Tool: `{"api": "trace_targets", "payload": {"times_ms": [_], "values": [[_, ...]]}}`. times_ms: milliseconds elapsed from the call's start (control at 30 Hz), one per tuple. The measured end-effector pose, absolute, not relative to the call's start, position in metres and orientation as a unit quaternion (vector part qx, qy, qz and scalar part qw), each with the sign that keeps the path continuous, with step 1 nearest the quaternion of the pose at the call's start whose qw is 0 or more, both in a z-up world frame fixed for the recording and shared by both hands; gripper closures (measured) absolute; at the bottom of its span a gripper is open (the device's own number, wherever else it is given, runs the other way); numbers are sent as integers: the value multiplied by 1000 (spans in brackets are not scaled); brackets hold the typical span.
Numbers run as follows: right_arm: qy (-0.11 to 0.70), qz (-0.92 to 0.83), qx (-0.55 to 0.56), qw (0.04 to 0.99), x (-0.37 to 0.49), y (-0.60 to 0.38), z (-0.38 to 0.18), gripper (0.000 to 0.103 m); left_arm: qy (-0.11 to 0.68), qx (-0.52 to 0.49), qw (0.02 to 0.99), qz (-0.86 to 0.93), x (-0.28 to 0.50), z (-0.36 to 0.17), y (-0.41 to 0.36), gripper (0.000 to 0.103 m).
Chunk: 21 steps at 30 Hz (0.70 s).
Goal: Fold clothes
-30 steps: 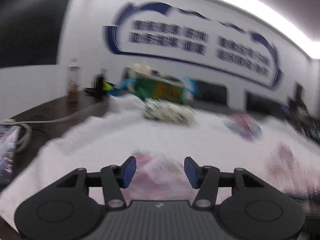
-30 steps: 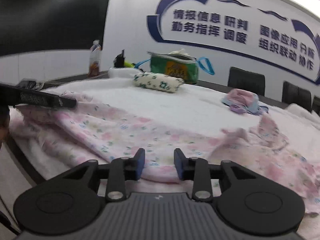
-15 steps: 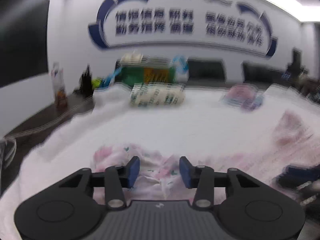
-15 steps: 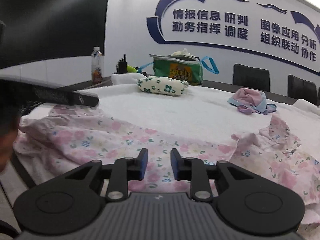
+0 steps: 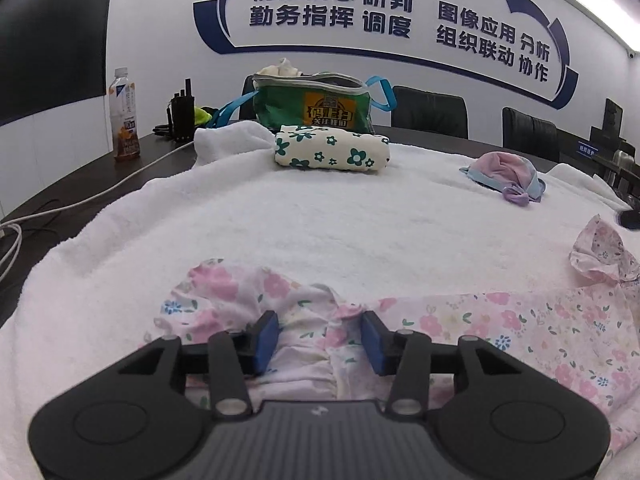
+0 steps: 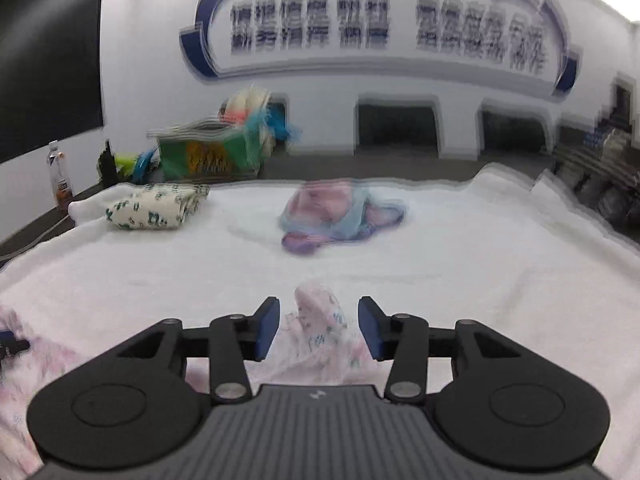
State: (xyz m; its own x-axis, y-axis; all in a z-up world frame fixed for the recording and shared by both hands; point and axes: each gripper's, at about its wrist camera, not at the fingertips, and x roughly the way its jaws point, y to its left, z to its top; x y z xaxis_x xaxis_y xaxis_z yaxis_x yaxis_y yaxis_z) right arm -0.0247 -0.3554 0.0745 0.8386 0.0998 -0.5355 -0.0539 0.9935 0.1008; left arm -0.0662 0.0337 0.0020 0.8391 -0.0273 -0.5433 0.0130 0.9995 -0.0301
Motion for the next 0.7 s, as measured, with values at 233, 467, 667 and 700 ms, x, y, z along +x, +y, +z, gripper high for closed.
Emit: {"api": "trace_targets", "payload": {"times_ms": [233, 467, 667, 700], "values": [[462, 194, 87, 861, 106, -398, 57, 62, 284, -11, 959, -10, -67, 3, 33, 58], [279, 316, -54, 905, 28, -401, 81, 102, 285, -7, 959, -9, -67, 3, 31, 58], [206, 340, -90, 913, -72, -434, 78, 102, 285, -1, 959, -7, -67, 3, 30, 58], [207, 340, -90, 913, -74, -434, 77, 99, 285, -1, 959, -7, -67, 3, 30, 57]]}}
